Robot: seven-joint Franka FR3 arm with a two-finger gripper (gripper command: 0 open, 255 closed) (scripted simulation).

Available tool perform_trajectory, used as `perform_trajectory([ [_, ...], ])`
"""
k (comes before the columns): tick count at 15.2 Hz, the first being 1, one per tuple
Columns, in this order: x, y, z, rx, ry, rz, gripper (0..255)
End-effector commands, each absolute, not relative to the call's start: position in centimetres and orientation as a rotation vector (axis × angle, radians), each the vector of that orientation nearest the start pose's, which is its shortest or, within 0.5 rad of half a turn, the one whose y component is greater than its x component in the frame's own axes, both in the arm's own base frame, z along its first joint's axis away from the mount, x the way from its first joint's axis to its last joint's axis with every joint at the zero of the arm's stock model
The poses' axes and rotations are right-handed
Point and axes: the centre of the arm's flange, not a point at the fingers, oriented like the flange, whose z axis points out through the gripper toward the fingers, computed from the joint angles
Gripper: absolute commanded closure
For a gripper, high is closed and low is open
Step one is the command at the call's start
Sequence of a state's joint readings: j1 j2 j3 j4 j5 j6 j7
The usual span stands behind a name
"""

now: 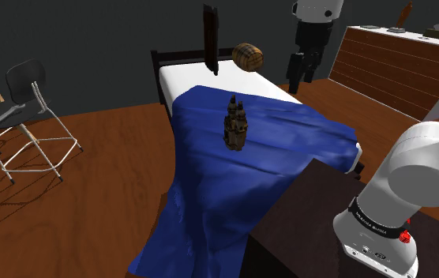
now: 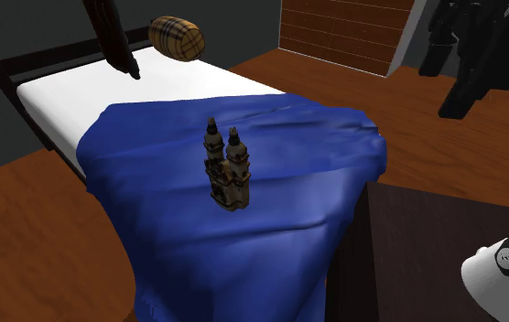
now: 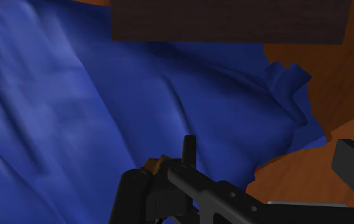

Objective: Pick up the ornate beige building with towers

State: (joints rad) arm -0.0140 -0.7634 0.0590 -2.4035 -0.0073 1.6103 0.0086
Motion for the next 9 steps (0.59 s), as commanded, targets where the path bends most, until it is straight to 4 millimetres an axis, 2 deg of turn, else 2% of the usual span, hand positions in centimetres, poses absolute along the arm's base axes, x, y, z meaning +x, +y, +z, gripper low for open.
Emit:
perform_trajectory([
  [1, 31.5, 1.8, 56.4, -3.190, -0.032, 0.047, 0],
  [9, 41.0, -3.0, 52.2, -3.180, -0.142, 0.159, 0],
])
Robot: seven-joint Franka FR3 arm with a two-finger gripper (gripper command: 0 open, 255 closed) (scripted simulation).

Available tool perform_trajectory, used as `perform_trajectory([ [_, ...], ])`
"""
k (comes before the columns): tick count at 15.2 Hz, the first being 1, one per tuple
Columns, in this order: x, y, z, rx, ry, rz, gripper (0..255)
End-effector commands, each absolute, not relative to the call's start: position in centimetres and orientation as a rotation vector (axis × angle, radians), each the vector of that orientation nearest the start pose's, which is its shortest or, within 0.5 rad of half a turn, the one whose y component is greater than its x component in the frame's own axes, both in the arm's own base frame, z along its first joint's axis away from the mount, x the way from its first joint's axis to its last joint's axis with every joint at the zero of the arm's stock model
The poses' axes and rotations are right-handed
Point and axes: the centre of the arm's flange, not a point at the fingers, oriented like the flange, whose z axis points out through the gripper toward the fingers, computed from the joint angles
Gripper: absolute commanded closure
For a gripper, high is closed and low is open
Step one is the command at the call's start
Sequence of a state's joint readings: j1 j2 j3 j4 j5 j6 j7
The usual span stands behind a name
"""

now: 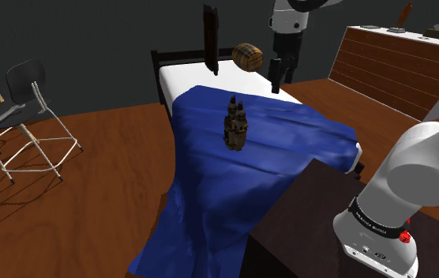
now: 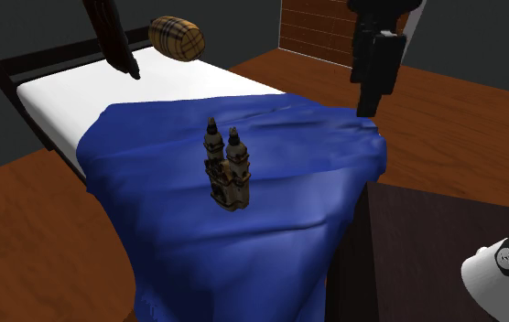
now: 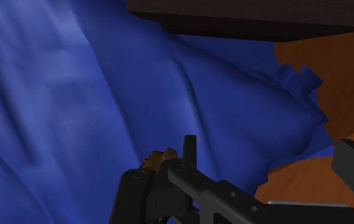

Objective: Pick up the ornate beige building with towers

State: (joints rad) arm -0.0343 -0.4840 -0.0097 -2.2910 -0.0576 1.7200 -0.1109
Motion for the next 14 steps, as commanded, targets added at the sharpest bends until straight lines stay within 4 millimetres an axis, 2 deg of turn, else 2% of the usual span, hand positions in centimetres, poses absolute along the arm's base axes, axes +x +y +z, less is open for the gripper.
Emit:
perform_trajectory([
  [1, 42.2, -3.5, 51.6, -3.178, -0.155, 0.173, 0],
  [14, 57.5, -9.7, 43.1, -3.145, -0.333, 0.353, 0],
])
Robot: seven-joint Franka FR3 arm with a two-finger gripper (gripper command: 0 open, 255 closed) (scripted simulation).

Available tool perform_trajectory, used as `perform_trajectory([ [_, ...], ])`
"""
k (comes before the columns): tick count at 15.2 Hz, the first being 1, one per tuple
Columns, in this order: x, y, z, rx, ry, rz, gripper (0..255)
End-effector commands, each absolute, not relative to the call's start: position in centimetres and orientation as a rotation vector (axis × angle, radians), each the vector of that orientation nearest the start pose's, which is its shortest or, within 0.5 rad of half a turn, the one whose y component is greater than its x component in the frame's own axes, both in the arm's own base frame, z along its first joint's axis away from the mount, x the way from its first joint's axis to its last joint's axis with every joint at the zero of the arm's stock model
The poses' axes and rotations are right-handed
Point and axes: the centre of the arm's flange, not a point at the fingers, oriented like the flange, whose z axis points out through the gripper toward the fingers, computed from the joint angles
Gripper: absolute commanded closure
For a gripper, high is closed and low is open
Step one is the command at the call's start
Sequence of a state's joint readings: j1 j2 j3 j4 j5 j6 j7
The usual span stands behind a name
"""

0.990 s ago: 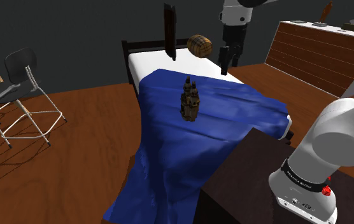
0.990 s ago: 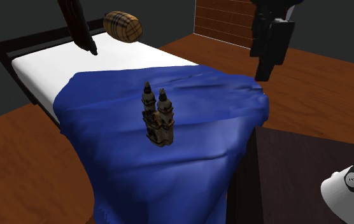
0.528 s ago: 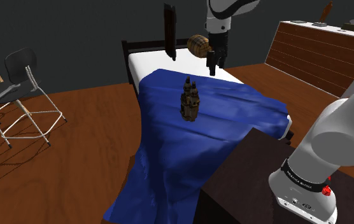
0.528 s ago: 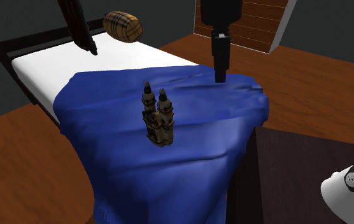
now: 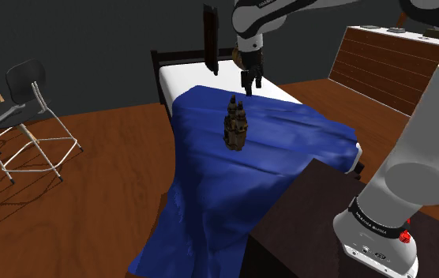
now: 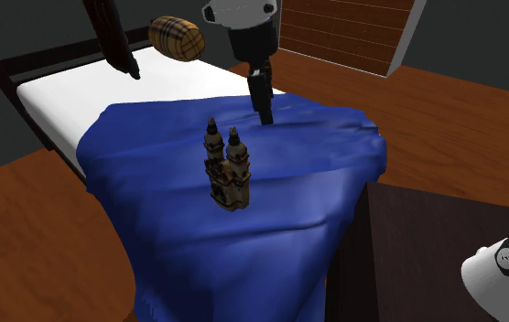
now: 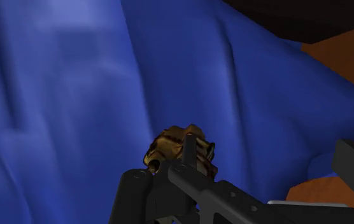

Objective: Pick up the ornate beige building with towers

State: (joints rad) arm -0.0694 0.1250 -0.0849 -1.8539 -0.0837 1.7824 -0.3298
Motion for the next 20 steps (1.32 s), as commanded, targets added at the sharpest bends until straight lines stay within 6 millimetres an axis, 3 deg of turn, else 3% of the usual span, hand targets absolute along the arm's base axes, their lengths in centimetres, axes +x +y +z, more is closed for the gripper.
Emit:
perform_trajectory([
  [1, 58.7, -10.1, 42.4, -3.141, -0.346, 0.366, 0],
  [8, 66.7, -12.7, 37.0, -3.114, -0.441, 0.462, 0],
  [16, 67.1, -12.8, 32.7, -3.112, -0.445, 0.466, 0],
  [18, 67.1, -12.8, 32.7, -3.112, -0.445, 0.466, 0],
  [19, 67.1, -12.7, 32.7, -3.112, -0.445, 0.466, 255],
  [20, 67.1, -12.8, 32.7, -3.112, -0.445, 0.466, 255],
])
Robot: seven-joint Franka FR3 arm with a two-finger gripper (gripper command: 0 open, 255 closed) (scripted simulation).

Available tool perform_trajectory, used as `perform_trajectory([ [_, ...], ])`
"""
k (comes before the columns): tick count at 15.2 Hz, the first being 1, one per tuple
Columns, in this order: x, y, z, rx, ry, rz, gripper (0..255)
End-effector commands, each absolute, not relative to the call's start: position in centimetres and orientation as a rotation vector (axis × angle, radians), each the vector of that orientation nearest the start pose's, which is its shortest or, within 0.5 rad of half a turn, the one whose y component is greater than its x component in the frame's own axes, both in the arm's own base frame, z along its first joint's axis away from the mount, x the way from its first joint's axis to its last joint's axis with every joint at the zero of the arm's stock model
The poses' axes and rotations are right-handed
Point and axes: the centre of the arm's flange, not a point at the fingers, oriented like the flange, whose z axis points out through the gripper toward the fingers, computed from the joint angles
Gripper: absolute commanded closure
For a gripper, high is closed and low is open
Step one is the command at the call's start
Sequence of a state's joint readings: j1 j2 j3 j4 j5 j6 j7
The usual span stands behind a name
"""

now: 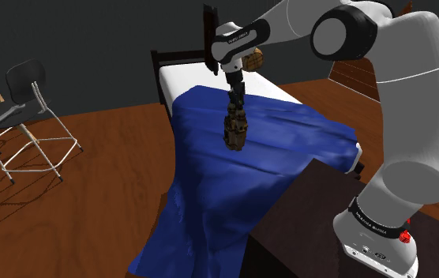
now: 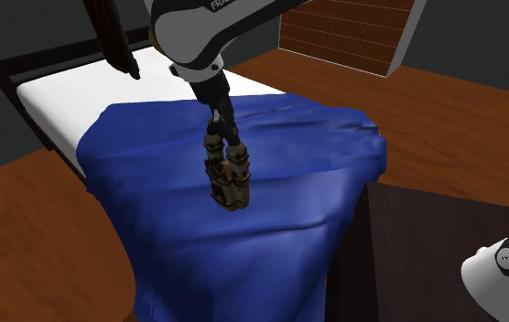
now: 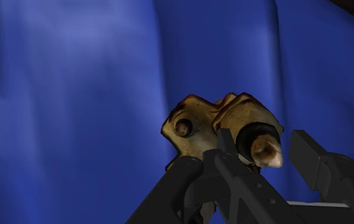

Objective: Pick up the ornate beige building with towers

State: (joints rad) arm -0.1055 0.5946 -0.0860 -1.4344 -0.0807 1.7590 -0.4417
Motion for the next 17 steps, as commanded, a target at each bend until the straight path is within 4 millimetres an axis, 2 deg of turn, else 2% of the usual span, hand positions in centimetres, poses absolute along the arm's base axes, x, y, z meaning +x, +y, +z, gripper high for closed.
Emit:
perform_trajectory([
  [1, 67.1, -12.8, 32.7, -3.112, -0.445, 0.466, 255],
  [8, 67.1, -12.8, 32.7, -3.112, -0.445, 0.466, 255],
  [17, 67.1, -12.8, 37.5, -3.112, -0.445, 0.466, 255],
])
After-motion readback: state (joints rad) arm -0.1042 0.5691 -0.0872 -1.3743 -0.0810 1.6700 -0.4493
